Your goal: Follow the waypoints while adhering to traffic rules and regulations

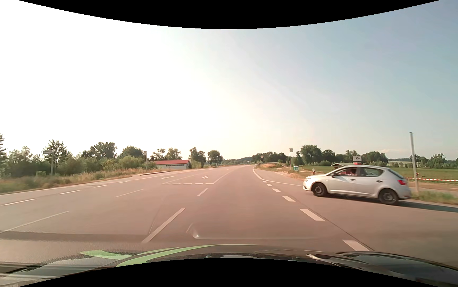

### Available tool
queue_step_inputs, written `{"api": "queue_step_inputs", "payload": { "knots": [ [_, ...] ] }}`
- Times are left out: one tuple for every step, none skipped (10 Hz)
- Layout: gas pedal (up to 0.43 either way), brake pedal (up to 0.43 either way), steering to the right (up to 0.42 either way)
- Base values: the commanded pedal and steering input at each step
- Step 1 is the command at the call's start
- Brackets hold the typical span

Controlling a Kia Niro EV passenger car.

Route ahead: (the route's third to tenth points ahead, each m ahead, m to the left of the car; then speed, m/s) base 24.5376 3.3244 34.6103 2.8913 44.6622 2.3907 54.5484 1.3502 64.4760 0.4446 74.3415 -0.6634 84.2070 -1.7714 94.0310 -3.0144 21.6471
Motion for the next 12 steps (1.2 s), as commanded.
{"api": "queue_step_inputs", "payload": {
  "knots": [
    [0.197,0.000,0.008],
    [0.197,0.000,0.008],
    [0.197,0.000,0.008],
    [0.209,0.000,0.008],
    [0.209,0.000,0.008],
    [0.220,0.000,0.008],
    [0.228,0.000,0.007],
    [0.228,0.000,0.008],
    [0.228,0.000,0.008],
    [0.228,0.000,0.010],
    [0.228,0.000,0.013],
    [0.228,0.000,0.013]
  ]
}}
